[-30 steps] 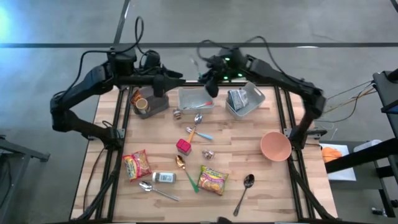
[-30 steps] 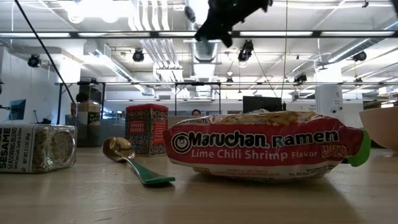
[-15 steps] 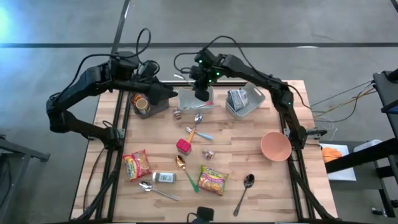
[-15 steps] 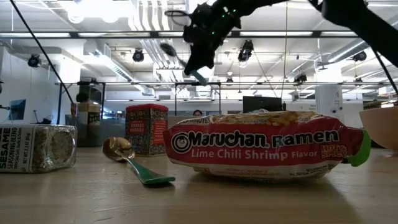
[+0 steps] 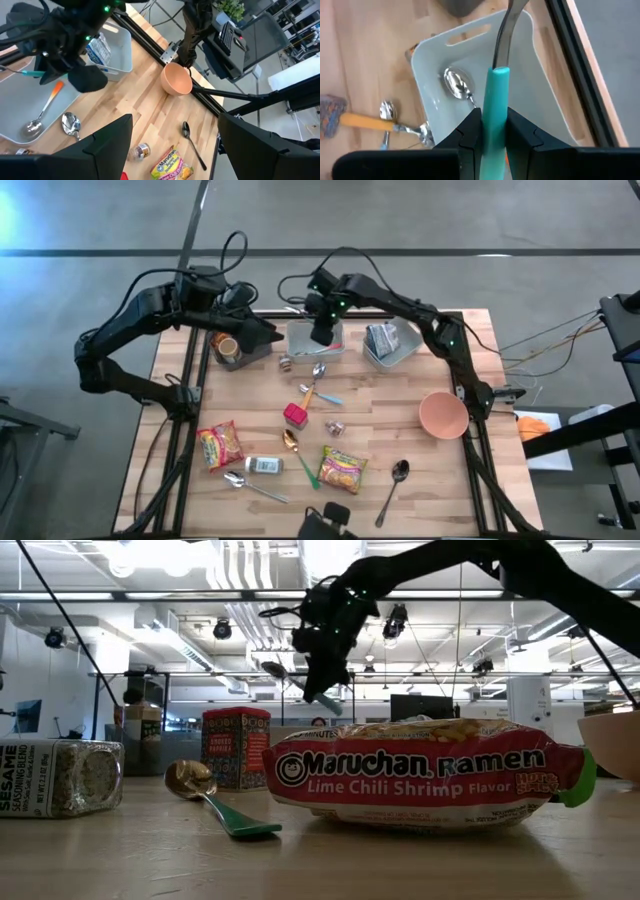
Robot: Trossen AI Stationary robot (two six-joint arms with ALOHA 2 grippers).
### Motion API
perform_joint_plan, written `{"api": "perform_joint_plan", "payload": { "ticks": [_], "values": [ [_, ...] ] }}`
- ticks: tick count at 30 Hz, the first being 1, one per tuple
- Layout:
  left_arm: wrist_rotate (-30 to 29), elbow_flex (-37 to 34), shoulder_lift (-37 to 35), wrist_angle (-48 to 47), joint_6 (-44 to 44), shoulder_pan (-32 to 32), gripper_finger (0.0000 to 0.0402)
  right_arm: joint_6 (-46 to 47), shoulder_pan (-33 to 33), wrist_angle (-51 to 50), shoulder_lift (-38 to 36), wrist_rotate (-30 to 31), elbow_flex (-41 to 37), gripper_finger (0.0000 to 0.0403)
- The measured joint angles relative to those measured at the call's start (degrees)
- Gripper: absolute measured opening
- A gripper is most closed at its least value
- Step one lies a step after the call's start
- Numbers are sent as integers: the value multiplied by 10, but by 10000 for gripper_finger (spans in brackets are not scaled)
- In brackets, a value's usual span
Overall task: Pick & Place Food Item
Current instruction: Put the big blue spoon into the left gray bin
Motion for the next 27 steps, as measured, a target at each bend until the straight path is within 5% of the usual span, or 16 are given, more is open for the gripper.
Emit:
{"api": "perform_joint_plan", "payload": {
  "ticks": [6, 27],
  "values": [
    [-15, 0, 0, 0, 3, 0, 296, -21, 2, 4, 19, 65, -5, 51],
    [-17, 0, 0, -5, 3, -1, 296, -77, 4, 5, 27, 58, -115, 51]
  ]
}}
